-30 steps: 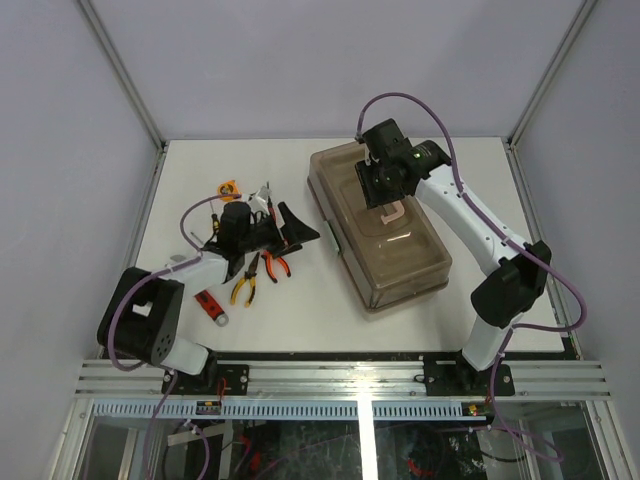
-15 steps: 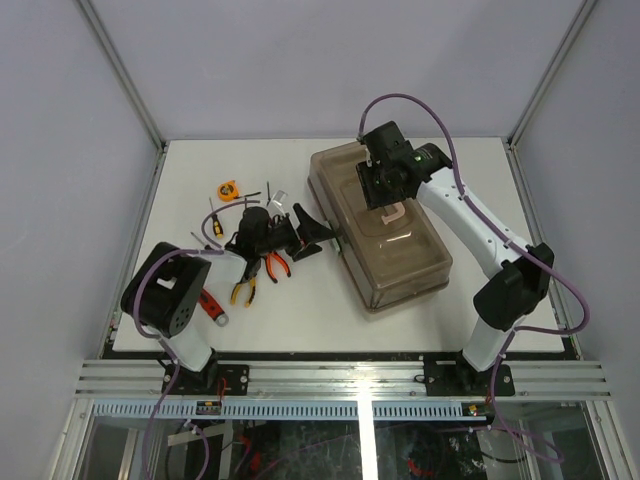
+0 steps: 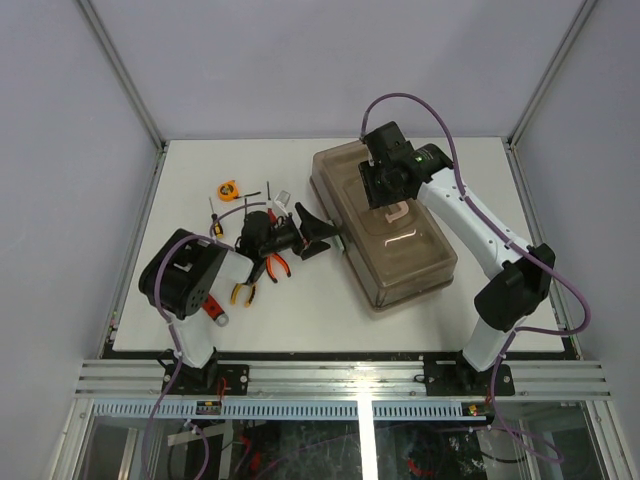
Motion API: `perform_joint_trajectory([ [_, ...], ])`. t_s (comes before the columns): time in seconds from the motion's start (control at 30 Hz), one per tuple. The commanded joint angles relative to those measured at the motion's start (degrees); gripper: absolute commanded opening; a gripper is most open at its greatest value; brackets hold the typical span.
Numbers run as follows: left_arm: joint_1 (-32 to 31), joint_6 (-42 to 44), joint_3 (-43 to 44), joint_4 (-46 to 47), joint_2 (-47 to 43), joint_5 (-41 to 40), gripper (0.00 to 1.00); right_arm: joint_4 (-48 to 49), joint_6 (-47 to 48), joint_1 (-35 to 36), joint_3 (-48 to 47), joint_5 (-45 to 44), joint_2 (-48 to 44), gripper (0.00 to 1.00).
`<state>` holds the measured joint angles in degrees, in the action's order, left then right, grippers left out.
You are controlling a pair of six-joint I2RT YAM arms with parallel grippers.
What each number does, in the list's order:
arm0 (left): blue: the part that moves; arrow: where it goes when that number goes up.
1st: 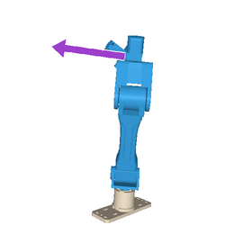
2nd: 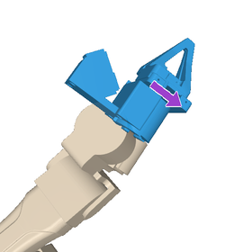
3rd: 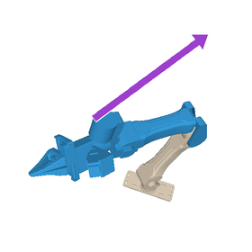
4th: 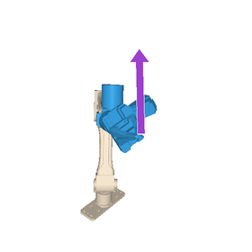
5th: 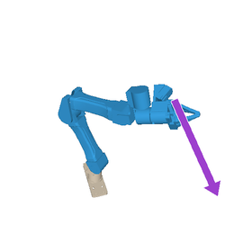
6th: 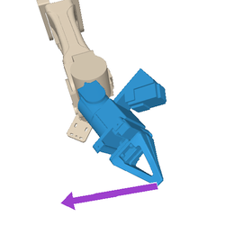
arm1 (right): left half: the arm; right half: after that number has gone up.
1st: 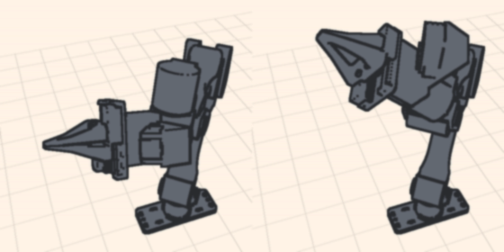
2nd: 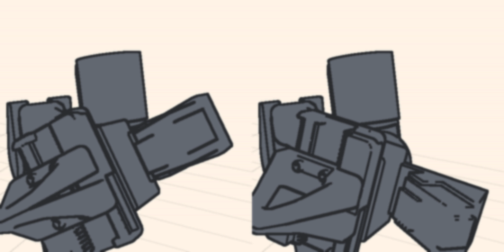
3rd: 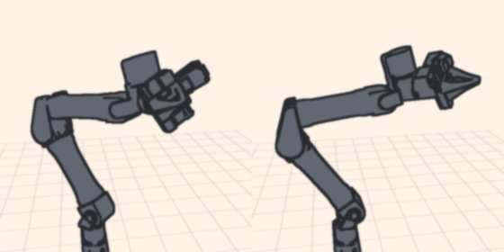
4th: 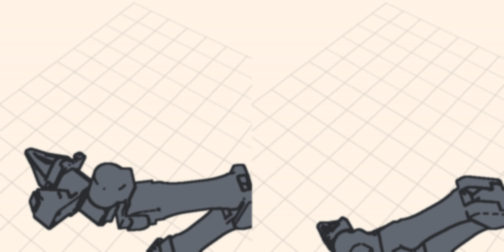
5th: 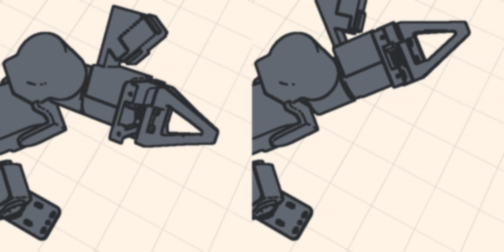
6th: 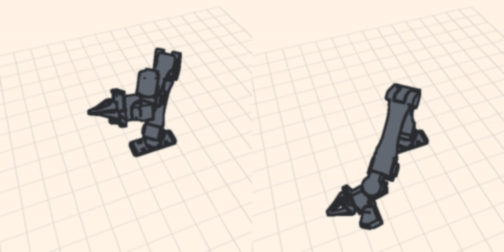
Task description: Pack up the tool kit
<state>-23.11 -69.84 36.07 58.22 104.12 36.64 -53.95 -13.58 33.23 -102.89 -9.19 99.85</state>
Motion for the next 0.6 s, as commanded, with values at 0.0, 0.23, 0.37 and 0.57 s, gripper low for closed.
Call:
perform_joint_trajectory([
  [0.0,-1.52,-1.91,1.6,7.57,0.89,-0.35,0.93,-5.54,-0.3,0.6,1.6,1.17,0.19,0.45],
  [0.23,-2.76,-3.14,2.32,9.24,1.8,-0.23,0.91,-5.12,-0.28,0.6,3.45,1.75,-0.27,0.44],
  [0.37,-2.98,-3.78,2.9,10.5,3.13,0.2,0.88,-5.1,-0.29,0.61,3.9,1.9,-0.6,0.42],
  [0.57,-3.16,-4.53,3.29,12.07,4.02,0.66,0.81,-5.2,-0.32,0.61,5.28,2.35,-1.49,0.39],
])
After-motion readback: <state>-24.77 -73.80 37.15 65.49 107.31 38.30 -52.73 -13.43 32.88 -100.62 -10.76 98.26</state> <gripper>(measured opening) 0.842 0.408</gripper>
